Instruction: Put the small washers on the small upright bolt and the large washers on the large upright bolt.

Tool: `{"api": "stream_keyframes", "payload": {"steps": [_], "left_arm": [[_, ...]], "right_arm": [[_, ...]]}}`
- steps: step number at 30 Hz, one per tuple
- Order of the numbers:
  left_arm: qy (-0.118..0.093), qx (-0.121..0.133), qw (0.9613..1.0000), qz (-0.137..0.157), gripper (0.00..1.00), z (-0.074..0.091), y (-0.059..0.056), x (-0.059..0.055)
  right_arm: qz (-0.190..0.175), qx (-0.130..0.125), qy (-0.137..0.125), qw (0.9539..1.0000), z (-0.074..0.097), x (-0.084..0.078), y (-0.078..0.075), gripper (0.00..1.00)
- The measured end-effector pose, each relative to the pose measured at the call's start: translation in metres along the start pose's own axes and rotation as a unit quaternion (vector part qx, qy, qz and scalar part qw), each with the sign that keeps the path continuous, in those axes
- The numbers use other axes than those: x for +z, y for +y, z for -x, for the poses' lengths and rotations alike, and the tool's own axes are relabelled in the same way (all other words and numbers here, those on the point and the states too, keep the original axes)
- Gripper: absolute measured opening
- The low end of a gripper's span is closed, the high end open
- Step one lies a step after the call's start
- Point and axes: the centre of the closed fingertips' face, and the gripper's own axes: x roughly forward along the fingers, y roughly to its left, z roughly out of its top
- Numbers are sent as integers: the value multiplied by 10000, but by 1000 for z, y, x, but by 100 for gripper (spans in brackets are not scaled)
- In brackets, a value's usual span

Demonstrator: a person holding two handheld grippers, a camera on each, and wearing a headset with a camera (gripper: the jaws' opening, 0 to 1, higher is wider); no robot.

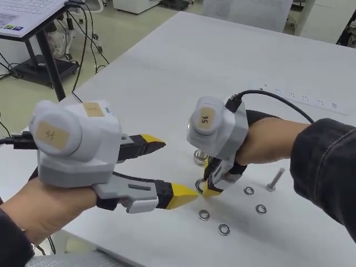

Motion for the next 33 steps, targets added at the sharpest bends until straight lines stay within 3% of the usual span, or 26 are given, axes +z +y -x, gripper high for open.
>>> {"api": "stream_keyframes", "payload": {"steps": [17,33], "left_arm": [[-8,-14,10000,-6,64,1,-1,0],[-35,11,10000,11,64,2,0,1]], "right_arm": [[-74,-23,38,10000,10,-7,-3,23],[-243,-214,-47,9995,39,-18,-9,23]]}}
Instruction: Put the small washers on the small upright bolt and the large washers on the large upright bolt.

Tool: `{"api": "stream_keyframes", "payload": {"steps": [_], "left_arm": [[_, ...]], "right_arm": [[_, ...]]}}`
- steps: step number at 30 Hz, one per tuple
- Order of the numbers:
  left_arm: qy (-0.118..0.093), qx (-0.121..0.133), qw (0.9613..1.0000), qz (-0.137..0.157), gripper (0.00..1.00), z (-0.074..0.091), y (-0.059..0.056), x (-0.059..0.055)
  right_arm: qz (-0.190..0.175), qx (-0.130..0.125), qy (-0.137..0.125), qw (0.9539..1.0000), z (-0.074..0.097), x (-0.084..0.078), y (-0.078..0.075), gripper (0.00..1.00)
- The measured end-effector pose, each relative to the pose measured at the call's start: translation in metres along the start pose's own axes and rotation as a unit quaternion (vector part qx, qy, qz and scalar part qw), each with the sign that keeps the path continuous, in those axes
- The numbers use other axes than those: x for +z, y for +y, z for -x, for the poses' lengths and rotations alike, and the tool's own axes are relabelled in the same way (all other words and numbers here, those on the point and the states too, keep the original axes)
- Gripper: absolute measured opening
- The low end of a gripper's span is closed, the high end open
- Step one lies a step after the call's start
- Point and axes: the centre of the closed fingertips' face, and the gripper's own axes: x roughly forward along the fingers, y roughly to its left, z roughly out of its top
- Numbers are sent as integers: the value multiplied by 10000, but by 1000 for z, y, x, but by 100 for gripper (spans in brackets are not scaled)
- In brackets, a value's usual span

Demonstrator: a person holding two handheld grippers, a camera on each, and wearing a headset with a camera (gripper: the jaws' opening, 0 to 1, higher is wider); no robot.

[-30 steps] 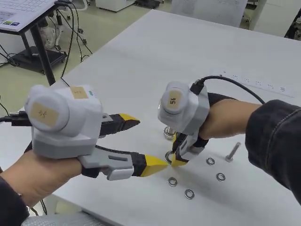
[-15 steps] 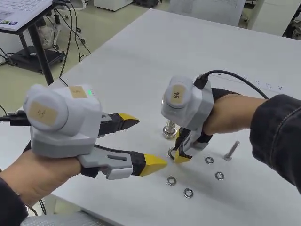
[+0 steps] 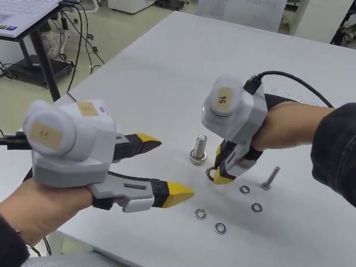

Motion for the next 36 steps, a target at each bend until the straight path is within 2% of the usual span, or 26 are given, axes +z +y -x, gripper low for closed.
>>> {"api": "stream_keyframes", "payload": {"steps": [10,16,20,31,36], "left_arm": [[-6,46,10000,11,64,0,3,1],[-11,68,10000,17,64,1,4,1],[-29,101,9999,27,64,2,6,1],[-33,224,9997,97,64,6,13,-4],[-42,276,9995,112,64,8,16,-5]], "right_arm": [[31,-206,-77,9998,24,4,-9,23],[109,-331,-153,9993,40,12,-14,23],[166,-450,-232,9986,49,19,-22,23],[312,-522,-350,9975,52,37,-36,23],[389,-528,-263,9975,48,39,-42,23]]}}
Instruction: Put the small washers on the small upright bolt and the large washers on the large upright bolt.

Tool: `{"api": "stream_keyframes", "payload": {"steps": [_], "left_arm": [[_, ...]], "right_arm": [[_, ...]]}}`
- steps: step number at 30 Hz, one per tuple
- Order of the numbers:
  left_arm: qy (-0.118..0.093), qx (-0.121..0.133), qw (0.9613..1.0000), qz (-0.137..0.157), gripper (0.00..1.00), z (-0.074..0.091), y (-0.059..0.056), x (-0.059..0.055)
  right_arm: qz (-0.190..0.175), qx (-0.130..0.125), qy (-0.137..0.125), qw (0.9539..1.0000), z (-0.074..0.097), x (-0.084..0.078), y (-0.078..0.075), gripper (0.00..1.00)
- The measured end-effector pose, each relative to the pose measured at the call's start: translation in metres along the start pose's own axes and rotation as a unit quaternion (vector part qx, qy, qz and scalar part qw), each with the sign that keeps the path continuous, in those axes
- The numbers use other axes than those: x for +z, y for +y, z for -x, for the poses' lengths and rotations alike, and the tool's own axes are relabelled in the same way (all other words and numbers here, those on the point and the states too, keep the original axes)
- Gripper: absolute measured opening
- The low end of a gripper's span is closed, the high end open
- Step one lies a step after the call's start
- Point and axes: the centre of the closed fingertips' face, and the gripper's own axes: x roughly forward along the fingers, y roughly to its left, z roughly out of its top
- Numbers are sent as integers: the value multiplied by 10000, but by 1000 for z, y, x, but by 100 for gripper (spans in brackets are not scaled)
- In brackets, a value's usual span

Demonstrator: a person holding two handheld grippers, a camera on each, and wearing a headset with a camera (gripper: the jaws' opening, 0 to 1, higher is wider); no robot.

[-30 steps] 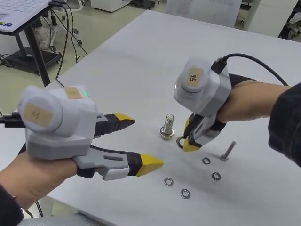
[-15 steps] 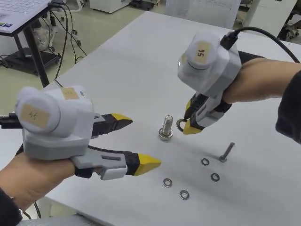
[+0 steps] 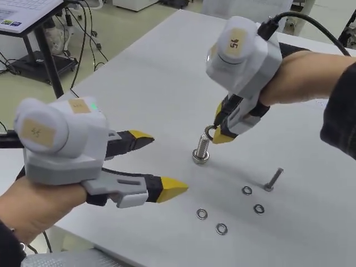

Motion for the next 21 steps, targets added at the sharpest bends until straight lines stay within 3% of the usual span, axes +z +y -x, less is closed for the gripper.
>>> {"api": "stream_keyframes", "payload": {"steps": [7,21], "left_arm": [[5,31,10000,17,64,2,1,-2],[11,59,10000,43,64,5,1,-5]], "right_arm": [[46,141,6,9999,-10,7,-6,23],[72,335,213,9992,-21,4,-3,23]]}}
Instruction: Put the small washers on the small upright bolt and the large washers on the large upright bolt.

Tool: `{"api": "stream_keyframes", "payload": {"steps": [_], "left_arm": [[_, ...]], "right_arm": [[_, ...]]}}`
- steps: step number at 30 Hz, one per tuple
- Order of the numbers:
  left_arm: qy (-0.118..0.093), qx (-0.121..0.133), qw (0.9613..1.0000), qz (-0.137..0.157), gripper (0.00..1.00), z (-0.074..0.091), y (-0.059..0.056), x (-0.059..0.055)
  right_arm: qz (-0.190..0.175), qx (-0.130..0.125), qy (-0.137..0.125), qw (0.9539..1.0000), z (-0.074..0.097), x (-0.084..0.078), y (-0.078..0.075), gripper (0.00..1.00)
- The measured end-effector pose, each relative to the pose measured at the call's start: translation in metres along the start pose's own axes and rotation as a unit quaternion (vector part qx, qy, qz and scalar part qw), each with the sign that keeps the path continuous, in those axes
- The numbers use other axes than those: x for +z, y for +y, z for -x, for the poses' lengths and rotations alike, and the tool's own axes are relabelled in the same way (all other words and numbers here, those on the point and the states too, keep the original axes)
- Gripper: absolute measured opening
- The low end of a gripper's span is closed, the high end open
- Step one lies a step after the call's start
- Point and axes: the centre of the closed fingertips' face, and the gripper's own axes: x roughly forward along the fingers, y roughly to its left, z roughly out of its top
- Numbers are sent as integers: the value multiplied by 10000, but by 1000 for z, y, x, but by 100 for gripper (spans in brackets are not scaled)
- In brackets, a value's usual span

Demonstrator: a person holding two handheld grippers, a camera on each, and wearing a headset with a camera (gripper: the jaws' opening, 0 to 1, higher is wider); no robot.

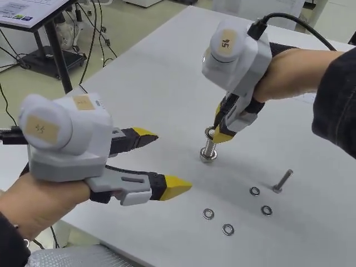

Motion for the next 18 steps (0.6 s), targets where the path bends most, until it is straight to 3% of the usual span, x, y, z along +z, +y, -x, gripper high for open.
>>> {"api": "stream_keyframes", "payload": {"steps": [18], "left_arm": [[20,-33,10000,23,64,-1,-2,-3]], "right_arm": [[-35,95,113,9999,-8,-4,1,23]]}}
